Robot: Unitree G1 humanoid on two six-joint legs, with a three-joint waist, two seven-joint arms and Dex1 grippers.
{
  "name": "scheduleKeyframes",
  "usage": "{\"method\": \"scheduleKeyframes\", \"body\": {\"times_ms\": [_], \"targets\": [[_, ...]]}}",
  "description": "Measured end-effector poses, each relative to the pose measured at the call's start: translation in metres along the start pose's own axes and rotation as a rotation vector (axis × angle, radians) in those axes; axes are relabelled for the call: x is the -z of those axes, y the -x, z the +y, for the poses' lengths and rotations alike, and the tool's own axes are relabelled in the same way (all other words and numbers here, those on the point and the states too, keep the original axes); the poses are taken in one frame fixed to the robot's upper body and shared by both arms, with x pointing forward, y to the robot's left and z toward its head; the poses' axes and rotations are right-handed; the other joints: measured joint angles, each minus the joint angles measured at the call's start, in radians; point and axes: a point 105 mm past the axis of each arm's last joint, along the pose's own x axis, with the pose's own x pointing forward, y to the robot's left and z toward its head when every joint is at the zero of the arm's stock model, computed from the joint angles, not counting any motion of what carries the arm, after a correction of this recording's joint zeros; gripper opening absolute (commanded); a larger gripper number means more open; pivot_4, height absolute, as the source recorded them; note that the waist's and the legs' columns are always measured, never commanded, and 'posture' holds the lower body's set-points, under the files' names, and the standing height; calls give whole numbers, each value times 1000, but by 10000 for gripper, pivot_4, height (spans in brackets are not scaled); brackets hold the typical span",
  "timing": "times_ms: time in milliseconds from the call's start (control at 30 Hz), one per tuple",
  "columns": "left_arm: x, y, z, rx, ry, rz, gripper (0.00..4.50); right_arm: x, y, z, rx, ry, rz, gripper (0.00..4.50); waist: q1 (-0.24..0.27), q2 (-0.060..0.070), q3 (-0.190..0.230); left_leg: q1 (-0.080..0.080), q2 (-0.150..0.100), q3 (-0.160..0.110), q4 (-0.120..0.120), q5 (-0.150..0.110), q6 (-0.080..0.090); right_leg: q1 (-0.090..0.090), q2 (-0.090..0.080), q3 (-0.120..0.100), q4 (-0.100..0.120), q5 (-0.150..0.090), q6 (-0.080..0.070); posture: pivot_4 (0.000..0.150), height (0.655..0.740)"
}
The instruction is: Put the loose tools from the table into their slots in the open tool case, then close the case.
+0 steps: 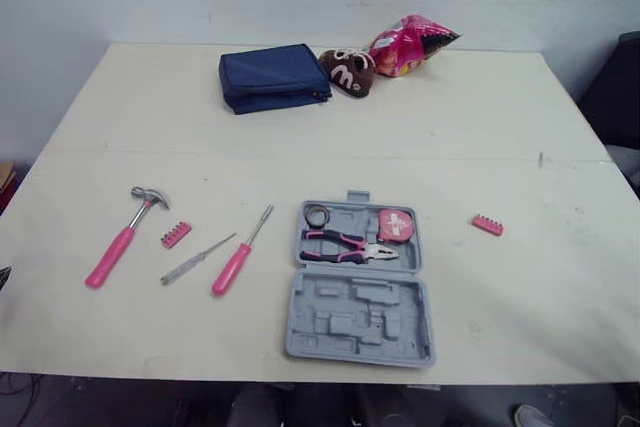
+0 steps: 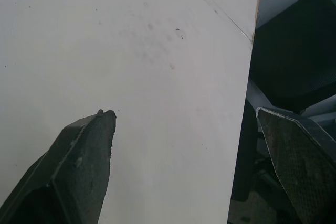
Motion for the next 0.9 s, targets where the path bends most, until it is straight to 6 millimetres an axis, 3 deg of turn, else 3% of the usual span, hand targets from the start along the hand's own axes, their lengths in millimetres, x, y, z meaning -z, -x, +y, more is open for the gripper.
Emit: {"method": "scheduleKeyframes", "body": {"times_ms": [367, 533, 600, 733, 800, 900], "targets": [[-22, -6, -20, 90, 56, -98, 43539, -33, -18, 19, -58, -36, -74, 45000, -1, 0, 0, -1, 0, 0, 1, 0, 0, 0, 0, 0, 0, 0, 0, 1500, 7400], [-32, -9, -42, 185, 79, -132, 43539, -50, -24, 29, -85, -94, -110, 45000, 1, 0, 0, -1, 1, -1, 2, 0, 0, 0, 0, -1, 1, 0, 0, 1500, 7400], [-46, -11, -60, 280, 81, -161, 43539, -66, -31, 39, -112, -122, -163, 45000, 1, 0, 0, -1, 0, -1, 2, 0, -1, 0, 0, -1, 1, 0, 0, 1500, 7400], [-72, -12, -111, 548, 46, -168, 43539, -120, -41, 63, -175, -198, -378, 45000, 0, 0, 0, -2, 1, -1, 3, 0, 0, 0, 1, 0, 2, 0, 0, 1500, 7400], [-79, -11, -132, 649, 19, -158, 43539, -155, -39, 83, -239, -247, -555, 45000, 0, 1, 0, -2, 3, -2, 4, 0, -1, 0, 4, 0, 2, 0, 0, 1500, 7400], [-80, -8, -150, 750, -63, -92, 43539, -181, -33, 103, -337, -231, -663, 45000, 2, 1, 1, -3, 3, -1, 4, 0, -1, 0, 5, 1, 1, 0, 0, 1500, 7400]]}}
